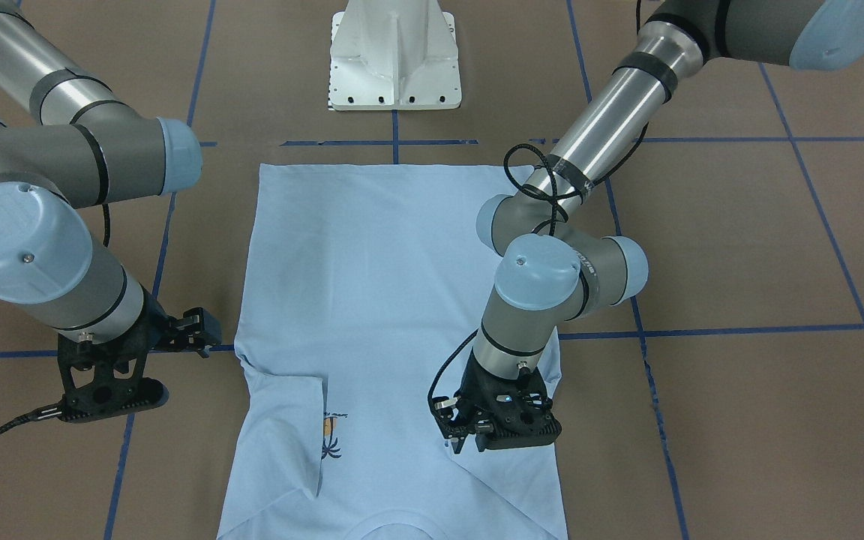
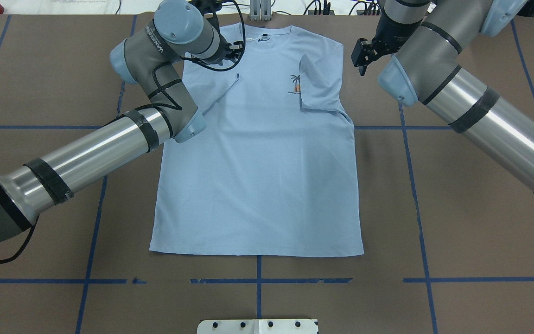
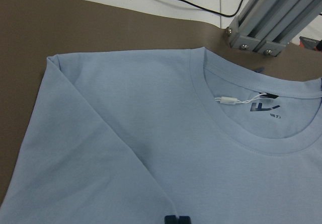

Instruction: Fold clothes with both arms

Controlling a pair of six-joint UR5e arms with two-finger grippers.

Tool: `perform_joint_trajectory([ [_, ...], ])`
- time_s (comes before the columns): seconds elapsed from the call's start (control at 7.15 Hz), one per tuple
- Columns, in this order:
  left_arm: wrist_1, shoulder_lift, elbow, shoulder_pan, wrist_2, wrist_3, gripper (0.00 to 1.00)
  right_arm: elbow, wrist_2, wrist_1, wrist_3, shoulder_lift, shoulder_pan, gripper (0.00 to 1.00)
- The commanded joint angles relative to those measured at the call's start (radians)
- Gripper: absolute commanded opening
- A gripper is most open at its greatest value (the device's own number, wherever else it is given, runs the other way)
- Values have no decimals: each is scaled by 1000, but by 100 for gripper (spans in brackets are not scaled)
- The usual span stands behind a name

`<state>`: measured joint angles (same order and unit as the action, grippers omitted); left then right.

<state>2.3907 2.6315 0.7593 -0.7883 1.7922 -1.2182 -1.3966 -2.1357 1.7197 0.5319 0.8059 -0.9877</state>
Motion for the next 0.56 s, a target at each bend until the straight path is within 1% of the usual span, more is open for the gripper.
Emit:
perform_joint_trajectory([
  [0.0, 16, -23, 59, 0, 60, 11, 100, -36, 2, 1, 0, 31, -3, 100],
  [0.14, 5, -121, 177, -3, 113, 34, 100, -86, 2, -9, 2, 76, -3, 100],
  [0.28, -24, -216, 293, -6, 177, 43, 100, -135, 3, -27, 55, 120, 1, 100],
  [0.42, -94, -293, 419, -6, 205, 52, 100, -263, 25, -34, 226, 213, 48, 100],
])
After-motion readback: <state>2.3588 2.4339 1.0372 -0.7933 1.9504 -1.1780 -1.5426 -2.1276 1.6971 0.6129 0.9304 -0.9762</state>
